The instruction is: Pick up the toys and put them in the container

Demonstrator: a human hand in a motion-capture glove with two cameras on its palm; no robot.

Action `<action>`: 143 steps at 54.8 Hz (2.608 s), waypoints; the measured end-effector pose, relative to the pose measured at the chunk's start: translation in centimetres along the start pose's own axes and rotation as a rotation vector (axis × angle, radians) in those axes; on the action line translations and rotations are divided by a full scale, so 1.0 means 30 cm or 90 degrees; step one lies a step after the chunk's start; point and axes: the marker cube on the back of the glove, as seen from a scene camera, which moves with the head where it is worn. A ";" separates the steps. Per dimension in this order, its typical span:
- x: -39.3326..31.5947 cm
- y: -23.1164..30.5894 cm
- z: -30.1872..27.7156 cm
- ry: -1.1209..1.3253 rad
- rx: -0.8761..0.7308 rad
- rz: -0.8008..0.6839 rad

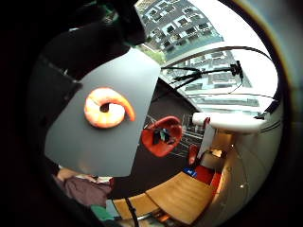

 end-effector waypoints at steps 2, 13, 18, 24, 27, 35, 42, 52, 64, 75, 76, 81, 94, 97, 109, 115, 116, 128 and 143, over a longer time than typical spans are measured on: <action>0.056 -0.019 0.087 -0.015 -0.017 0.020; 0.119 -0.024 0.502 -0.099 -0.111 0.023; 0.103 -0.018 0.547 -0.115 -0.040 -0.005; 0.094 -0.018 0.554 -0.105 0.048 -0.006; 0.079 -0.013 0.558 -0.105 0.137 -0.001; 0.045 -0.015 0.522 -0.012 0.277 -0.019; 0.021 -0.044 0.464 0.018 0.149 -0.032; -0.015 -0.103 0.177 -0.109 0.120 -0.024; -0.095 -0.078 -0.021 -0.168 0.178 -0.038; -0.093 -0.005 -0.050 -0.109 0.192 -0.036; -0.090 0.002 -0.052 -0.102 0.191 -0.033; -0.084 0.028 -0.079 -0.069 0.193 -0.029; -0.206 0.061 -0.273 -0.029 0.232 -0.063; -0.250 0.052 -0.322 -0.024 0.242 -0.080; -0.543 -0.002 -0.453 -0.087 0.242 -0.208; -0.637 -0.067 -0.465 -0.076 0.244 -0.296; -0.654 -0.083 -0.467 -0.074 0.245 -0.297; -0.930 -0.261 -0.485 -0.019 0.238 -0.367; -1.247 -0.475 -0.458 -0.053 0.213 -0.323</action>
